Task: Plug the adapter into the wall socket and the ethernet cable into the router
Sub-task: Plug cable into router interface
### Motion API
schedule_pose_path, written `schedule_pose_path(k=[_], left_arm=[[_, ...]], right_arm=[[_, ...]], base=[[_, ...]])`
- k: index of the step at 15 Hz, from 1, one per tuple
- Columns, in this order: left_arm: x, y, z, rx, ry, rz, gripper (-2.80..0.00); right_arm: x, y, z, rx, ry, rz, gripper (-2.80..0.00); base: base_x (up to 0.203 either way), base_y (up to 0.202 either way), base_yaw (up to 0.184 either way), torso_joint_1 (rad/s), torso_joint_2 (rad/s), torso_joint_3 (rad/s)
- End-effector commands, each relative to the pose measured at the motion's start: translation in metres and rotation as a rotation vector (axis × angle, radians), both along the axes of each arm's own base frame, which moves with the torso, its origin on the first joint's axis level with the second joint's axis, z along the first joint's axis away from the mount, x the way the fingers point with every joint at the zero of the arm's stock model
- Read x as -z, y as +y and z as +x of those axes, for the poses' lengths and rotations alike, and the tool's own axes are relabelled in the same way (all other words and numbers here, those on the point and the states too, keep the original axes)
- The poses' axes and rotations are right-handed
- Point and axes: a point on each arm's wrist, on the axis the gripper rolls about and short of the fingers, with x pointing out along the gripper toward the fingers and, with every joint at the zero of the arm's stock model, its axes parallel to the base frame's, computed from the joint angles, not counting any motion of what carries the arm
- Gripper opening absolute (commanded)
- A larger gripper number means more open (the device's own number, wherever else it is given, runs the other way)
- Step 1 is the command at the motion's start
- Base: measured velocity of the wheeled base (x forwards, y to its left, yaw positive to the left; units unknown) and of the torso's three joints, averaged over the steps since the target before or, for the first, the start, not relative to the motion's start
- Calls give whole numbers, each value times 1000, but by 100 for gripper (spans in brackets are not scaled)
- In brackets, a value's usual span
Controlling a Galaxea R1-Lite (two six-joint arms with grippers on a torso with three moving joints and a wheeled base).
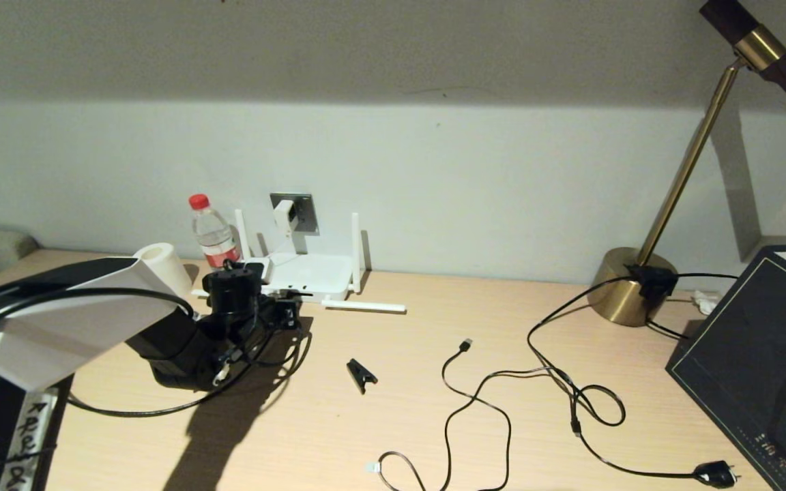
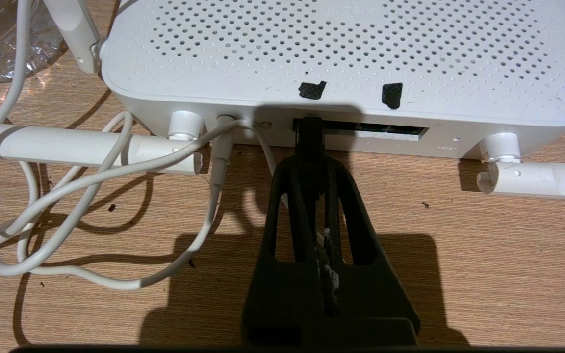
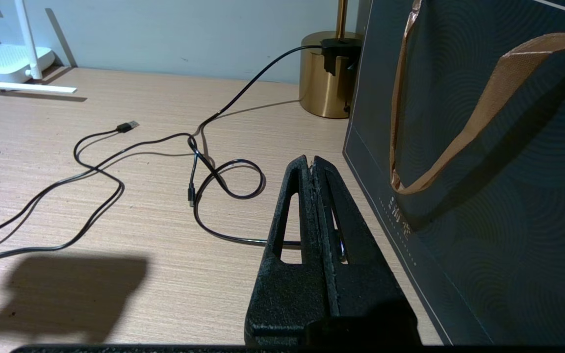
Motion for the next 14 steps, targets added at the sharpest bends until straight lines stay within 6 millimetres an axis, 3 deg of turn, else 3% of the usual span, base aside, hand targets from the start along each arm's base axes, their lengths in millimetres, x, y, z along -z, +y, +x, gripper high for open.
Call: schedule_pose_path(k=[1,14], left_arm=[[1,0,1,0,-6,-1,-280],[-4,-2,10,0,-7,-1,-280]], right_arm=[[10,0,3,-1,36,0,-280],[10,0,3,-1,36,0,-280]], base=[[0,0,0,0,0,0],[0,0,0,0,0,0]])
